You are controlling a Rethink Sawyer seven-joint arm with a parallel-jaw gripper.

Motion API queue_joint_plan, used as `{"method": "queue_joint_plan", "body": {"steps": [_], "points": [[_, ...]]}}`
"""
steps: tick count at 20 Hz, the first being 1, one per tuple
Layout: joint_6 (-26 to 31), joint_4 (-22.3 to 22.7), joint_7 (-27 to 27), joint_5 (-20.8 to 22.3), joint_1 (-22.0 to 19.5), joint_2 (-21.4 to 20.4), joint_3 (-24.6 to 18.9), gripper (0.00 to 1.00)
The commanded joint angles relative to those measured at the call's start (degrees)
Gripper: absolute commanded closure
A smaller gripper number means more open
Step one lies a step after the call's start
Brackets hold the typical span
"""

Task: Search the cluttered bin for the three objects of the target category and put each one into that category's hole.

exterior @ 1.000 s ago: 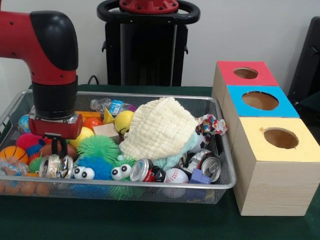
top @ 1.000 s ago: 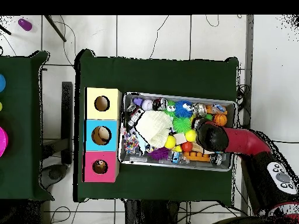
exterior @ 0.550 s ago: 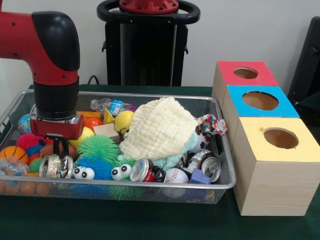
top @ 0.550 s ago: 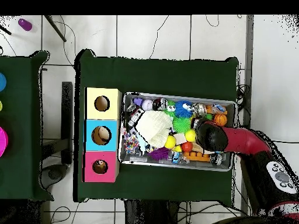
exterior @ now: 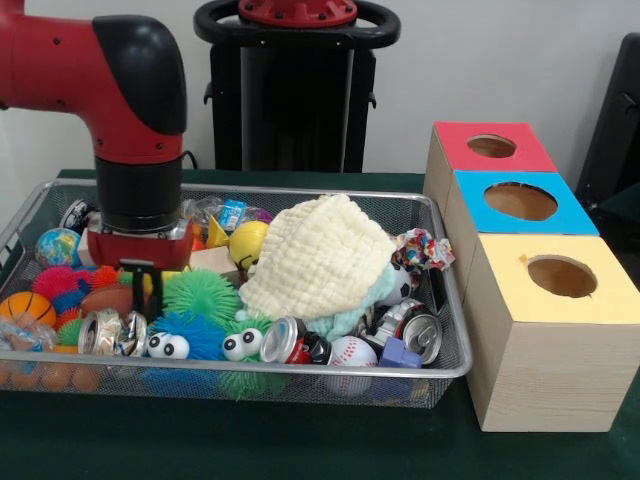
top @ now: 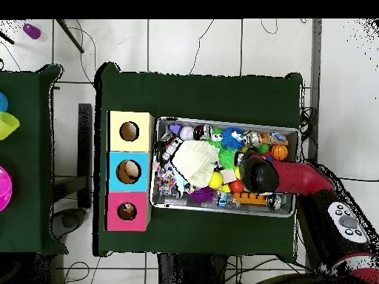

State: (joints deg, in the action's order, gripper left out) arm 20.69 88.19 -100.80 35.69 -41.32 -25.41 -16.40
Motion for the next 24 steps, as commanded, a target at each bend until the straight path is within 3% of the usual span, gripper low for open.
{"method": "queue_joint_plan", "body": {"steps": [1, 2, 5, 9, 24], "points": [[2.8, 7.6, -0.8, 3.2, 3.9, -1.9, 2.7, 1.00], [0.6, 8.5, -1.7, 2.5, 3.6, -1.9, 2.8, 0.00], [-0.6, 8.7, -2.1, 2.5, 3.4, -1.8, 2.7, 0.00], [2.4, 7.9, -0.1, 1.6, 3.2, -1.7, 2.1, 0.00], [3.1, 11.6, -2.8, -0.5, 5.0, -5.5, 3.9, 0.00]]}}
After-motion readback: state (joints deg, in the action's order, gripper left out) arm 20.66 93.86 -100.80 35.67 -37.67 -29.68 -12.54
